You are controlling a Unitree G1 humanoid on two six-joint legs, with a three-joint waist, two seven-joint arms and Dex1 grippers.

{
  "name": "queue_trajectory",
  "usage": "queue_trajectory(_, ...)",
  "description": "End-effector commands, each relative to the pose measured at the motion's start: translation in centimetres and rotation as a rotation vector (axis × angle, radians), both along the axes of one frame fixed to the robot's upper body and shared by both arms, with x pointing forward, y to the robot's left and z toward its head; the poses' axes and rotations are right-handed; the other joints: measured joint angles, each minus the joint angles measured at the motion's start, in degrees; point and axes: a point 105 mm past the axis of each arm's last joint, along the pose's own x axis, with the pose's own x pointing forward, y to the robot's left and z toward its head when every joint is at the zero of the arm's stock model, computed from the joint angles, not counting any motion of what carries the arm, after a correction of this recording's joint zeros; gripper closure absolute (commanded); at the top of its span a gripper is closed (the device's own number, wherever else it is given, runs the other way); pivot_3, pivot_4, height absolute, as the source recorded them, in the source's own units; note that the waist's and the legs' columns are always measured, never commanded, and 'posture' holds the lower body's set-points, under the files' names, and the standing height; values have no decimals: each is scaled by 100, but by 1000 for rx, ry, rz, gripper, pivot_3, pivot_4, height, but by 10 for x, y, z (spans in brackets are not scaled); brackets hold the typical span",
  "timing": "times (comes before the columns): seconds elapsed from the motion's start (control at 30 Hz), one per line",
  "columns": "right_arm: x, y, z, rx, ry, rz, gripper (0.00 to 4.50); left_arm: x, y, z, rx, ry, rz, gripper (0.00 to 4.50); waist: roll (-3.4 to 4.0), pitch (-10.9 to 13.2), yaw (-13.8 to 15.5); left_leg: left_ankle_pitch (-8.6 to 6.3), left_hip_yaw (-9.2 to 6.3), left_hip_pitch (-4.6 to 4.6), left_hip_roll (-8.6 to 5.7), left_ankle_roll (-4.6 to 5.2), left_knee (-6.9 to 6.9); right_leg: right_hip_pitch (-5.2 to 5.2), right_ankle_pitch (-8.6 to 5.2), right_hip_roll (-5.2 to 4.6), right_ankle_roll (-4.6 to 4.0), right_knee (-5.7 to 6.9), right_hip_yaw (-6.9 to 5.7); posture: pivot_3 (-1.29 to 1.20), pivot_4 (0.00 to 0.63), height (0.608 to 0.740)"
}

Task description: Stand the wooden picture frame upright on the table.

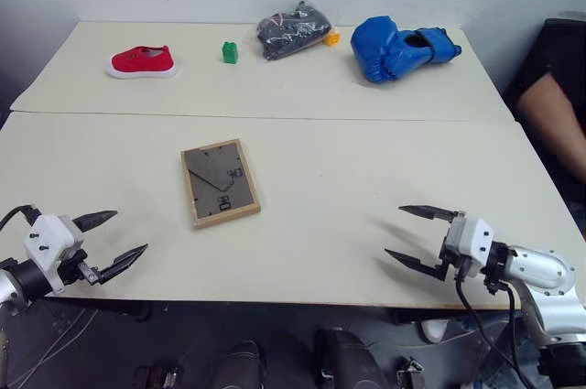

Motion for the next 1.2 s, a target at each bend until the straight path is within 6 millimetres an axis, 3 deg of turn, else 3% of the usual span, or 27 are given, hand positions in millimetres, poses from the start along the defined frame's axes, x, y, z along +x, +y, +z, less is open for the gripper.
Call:
queue_trajectory(0.03,0,4,6,11,-34,25,98,0,-3,10,27,-38,-18,0,0,0,-1,0,0,0,0,0,0,0,0,0,0,0,0,0,150,740)
queue_trajectory(0.17,1,7,6,23,-31,32,98,-1,-5,11,-36,-9,-17,0,0,0,3,0,0,0,0,0,0,0,0,0,0,0,0,0,150,740)
queue_trajectory(0.23,4,22,8,36,-15,64,98,-3,-8,10,-73,38,-24,0,0,0,-14,0,0,0,0,0,0,1,0,0,0,0,0,0,150,740)
queue_trajectory(0.33,17,55,15,88,27,91,686,10,-4,16,-169,26,86,187,0,0,-32,0,-1,1,1,-1,0,-2,0,2,0,7,1,0,150,740)
queue_trajectory(0.4,29,84,18,79,31,117,1350,24,2,18,-245,12,220,591,0,0,-37,1,-2,3,1,-2,1,-3,0,2,0,12,2,0,150,740)
queue_trajectory(0.53,59,133,23,88,-7,81,2749,47,-4,14,-336,-29,399,1836,0,0,-15,18,-3,-1,-1,-32,9,-14,0,3,0,35,1,0,150,740)
queue_trajectory(0.7,87,174,23,74,-30,24,4474,69,-21,4,-379,-34,506,3402,-18,-10,6,20,-3,-23,-3,-34,24,-27,1,3,2,53,-11,0,150,740)
queue_trajectory(0.83,102,193,15,39,-28,-4,4500,81,-31,-7,-354,11,537,4467,-23,-13,-14,19,-2,-27,-6,-33,34,-26,2,0,3,53,-13,0,150,740)
queue_trajectory(1.03,93,217,16,47,-17,91,4500,91,-45,-18,-316,80,496,4467,-23,-13,-59,21,-2,-26,-4,-37,29,-28,2,2,3,54,-15,0,150,740)
queue_trajectory(1.2,76,218,18,52,5,177,4500,91,-77,-25,-295,163,329,4467,-22,-13,-61,22,-2,-25,-3,-39,28,-27,2,4,3,55,-14,0,150,740)
